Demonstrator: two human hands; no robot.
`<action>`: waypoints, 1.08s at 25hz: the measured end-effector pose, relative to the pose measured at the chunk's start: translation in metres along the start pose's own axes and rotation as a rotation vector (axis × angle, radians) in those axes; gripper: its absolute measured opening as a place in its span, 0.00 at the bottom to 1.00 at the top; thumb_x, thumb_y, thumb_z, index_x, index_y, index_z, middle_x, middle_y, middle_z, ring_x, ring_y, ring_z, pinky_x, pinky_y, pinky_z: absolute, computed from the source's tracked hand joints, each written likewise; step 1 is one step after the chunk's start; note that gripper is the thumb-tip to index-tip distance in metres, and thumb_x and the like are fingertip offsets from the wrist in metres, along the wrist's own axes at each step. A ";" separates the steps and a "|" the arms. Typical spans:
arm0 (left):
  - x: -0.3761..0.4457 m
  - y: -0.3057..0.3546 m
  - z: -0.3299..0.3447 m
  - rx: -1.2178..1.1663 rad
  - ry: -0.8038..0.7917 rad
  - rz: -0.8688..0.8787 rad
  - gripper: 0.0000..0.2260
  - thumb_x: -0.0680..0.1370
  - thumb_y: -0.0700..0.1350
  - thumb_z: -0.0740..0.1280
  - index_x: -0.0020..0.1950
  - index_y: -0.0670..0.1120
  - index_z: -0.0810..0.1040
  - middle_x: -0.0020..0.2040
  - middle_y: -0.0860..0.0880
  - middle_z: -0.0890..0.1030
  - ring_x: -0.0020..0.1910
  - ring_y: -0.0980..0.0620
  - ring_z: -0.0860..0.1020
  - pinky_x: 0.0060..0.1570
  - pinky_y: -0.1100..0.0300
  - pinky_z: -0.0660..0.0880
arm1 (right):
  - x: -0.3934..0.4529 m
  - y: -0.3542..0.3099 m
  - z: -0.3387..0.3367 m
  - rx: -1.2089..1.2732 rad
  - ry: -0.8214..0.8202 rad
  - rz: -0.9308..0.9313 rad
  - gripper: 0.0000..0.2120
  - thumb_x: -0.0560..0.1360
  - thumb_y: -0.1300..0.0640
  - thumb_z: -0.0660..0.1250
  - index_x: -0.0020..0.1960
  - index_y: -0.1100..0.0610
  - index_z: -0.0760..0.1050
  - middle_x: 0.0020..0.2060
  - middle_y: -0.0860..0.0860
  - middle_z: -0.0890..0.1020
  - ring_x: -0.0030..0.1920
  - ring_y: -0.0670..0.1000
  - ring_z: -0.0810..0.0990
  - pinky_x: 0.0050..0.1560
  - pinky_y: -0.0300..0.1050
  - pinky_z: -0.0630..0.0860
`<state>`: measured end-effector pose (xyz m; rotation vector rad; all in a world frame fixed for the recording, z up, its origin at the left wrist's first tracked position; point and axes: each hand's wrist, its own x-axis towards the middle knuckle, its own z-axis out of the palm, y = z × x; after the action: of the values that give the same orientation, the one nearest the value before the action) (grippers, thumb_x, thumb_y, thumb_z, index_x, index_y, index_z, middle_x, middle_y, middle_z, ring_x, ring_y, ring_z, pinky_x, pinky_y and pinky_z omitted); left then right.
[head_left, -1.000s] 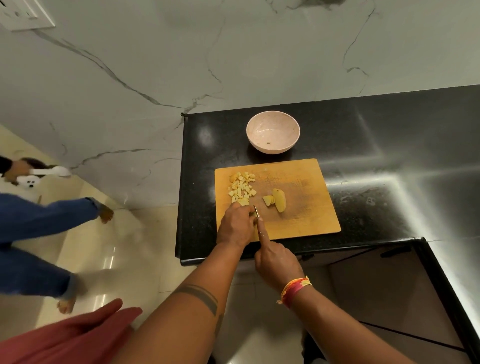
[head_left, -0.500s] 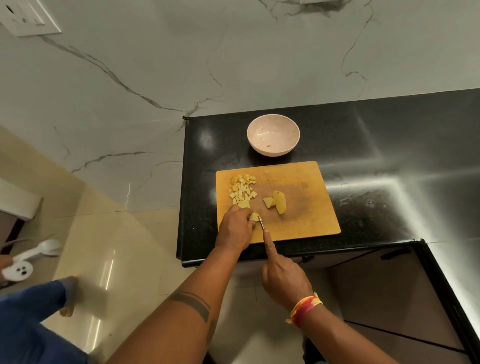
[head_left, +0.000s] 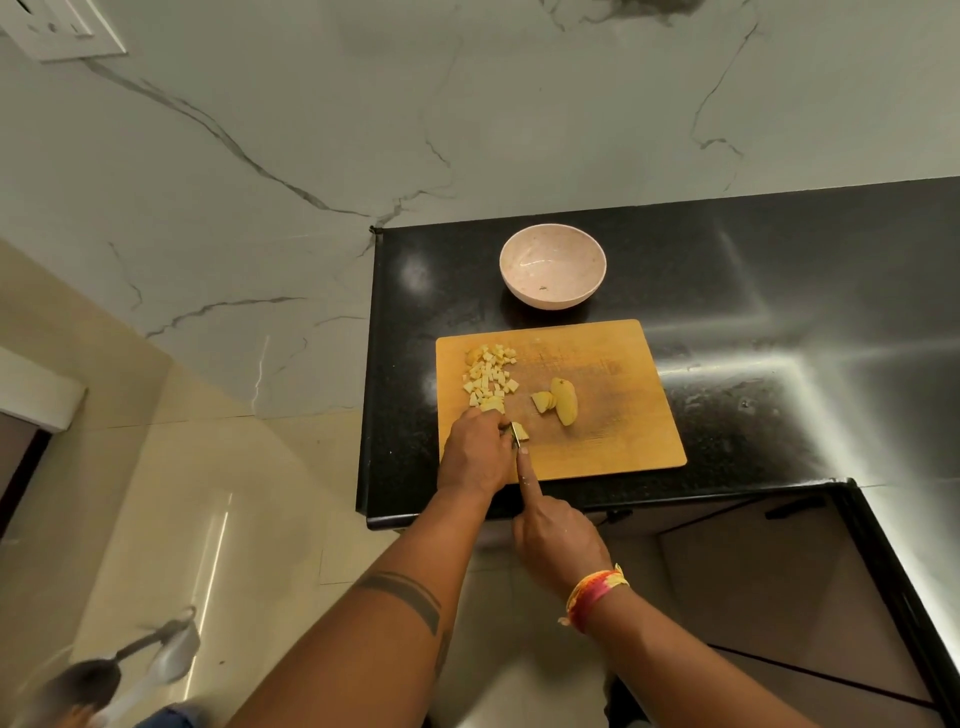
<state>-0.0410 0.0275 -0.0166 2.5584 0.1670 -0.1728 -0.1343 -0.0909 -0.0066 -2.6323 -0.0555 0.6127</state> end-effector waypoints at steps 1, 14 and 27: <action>0.001 0.000 0.000 -0.001 -0.003 -0.004 0.11 0.81 0.46 0.69 0.62 0.47 0.83 0.59 0.48 0.79 0.56 0.50 0.78 0.55 0.57 0.78 | -0.006 0.003 0.001 0.001 -0.007 0.003 0.39 0.82 0.57 0.55 0.82 0.49 0.31 0.36 0.50 0.77 0.30 0.49 0.73 0.27 0.43 0.65; -0.010 0.002 0.006 -0.054 0.030 -0.018 0.09 0.81 0.46 0.69 0.60 0.48 0.77 0.56 0.50 0.76 0.52 0.50 0.77 0.51 0.52 0.78 | -0.007 0.006 0.002 0.170 0.030 0.054 0.39 0.81 0.57 0.55 0.82 0.44 0.33 0.33 0.49 0.77 0.30 0.49 0.74 0.30 0.46 0.67; -0.001 0.010 0.009 0.015 0.029 0.018 0.06 0.82 0.50 0.66 0.56 0.51 0.73 0.53 0.51 0.75 0.49 0.52 0.76 0.47 0.53 0.78 | 0.006 0.012 0.000 0.183 0.047 0.064 0.38 0.82 0.55 0.55 0.82 0.43 0.34 0.35 0.50 0.78 0.32 0.50 0.76 0.33 0.48 0.71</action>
<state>-0.0407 0.0142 -0.0185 2.5778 0.1543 -0.1306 -0.1292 -0.1010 -0.0141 -2.4777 0.0942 0.5499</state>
